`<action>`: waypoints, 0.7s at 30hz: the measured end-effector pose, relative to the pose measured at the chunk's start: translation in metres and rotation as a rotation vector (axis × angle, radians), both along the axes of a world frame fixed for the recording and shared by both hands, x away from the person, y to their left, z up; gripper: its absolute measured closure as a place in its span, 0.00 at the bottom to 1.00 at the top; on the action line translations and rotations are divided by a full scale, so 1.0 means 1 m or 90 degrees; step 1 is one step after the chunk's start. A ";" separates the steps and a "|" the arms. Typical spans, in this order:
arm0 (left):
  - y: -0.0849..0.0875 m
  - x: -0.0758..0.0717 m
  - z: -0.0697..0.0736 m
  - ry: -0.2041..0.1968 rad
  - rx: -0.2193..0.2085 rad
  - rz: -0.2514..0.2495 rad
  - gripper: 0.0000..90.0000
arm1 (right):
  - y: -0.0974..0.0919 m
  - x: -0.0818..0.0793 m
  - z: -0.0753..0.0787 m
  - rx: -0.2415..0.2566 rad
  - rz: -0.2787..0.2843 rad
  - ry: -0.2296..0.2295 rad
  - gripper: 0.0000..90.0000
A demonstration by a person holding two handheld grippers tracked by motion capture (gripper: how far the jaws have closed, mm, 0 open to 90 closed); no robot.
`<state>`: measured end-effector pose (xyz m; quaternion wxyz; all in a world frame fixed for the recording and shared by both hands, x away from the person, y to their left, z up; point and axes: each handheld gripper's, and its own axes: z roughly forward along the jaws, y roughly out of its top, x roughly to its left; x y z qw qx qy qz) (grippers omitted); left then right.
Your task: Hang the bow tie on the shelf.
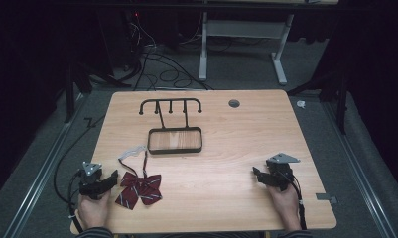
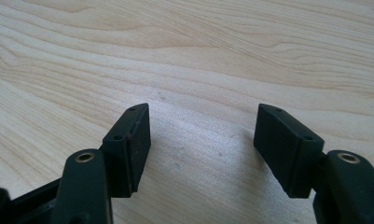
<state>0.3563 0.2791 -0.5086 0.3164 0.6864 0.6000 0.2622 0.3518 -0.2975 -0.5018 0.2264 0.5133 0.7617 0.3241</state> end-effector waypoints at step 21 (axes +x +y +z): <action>0.000 0.000 0.000 0.002 0.000 -0.023 0.40 | 0.000 0.000 0.000 0.000 -0.005 -0.001 0.42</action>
